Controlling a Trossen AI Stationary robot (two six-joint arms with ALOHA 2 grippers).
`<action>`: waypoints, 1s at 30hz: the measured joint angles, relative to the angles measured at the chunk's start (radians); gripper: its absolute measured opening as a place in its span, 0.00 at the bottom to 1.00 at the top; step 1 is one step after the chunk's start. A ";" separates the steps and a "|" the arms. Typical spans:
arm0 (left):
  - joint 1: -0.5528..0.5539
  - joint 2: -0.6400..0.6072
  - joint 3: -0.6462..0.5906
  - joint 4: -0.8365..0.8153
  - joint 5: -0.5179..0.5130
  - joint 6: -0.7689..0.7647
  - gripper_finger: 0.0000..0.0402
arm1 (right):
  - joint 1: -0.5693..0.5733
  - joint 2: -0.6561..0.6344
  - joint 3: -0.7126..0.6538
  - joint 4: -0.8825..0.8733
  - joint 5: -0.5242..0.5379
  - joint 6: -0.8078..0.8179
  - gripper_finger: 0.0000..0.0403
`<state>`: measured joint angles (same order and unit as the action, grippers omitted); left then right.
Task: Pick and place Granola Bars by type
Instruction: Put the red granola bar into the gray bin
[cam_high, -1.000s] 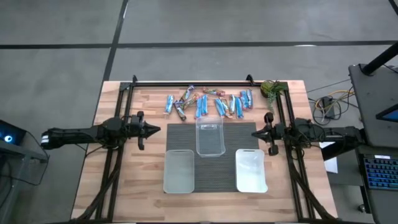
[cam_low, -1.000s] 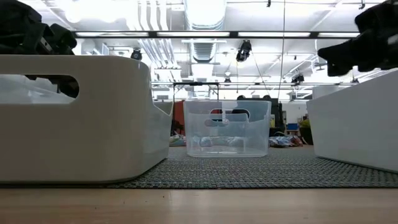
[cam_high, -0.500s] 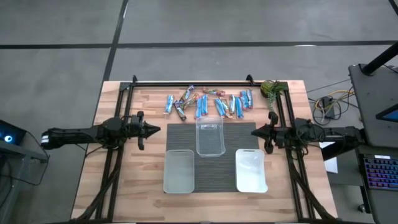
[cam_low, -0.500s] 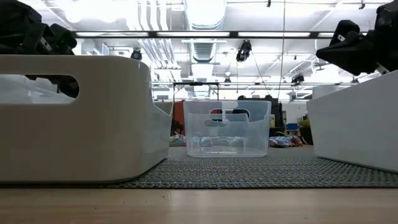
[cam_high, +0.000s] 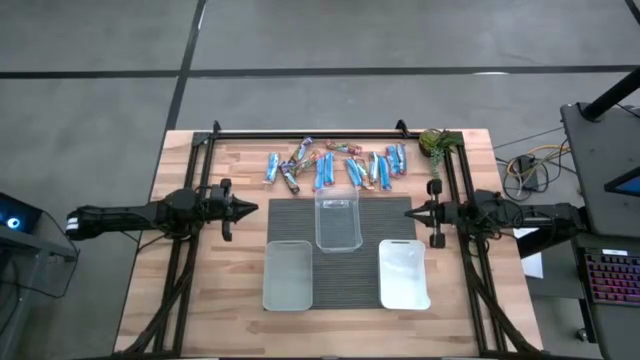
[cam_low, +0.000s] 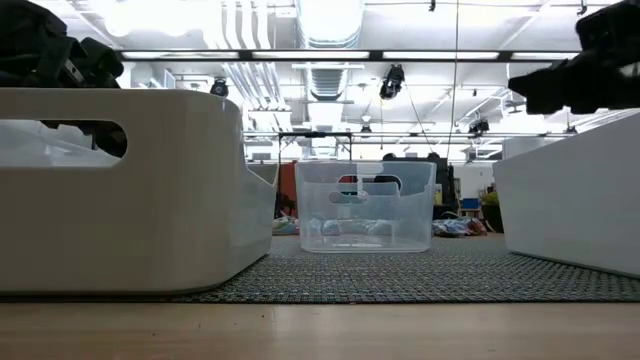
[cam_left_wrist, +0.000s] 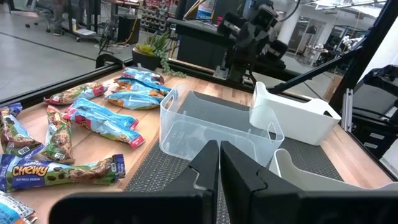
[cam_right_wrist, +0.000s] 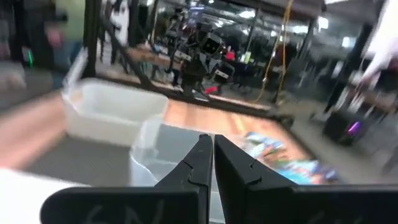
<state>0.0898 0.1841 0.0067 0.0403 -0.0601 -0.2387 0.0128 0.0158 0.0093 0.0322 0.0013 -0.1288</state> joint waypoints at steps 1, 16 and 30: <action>0.000 0.000 0.000 0.007 0.000 -0.003 0.00 | 0.000 0.000 0.000 0.007 0.000 0.065 0.02; 0.000 0.000 0.000 0.269 0.006 -0.388 0.00 | 0.000 0.000 0.000 0.243 0.000 0.597 0.02; 0.000 0.000 0.000 0.364 0.006 -0.645 0.00 | 0.000 0.000 0.000 0.512 0.002 0.593 0.02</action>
<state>0.0898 0.1837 0.0071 0.4045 -0.0536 -0.8833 0.0126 0.0154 0.0093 0.5445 0.0036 0.4642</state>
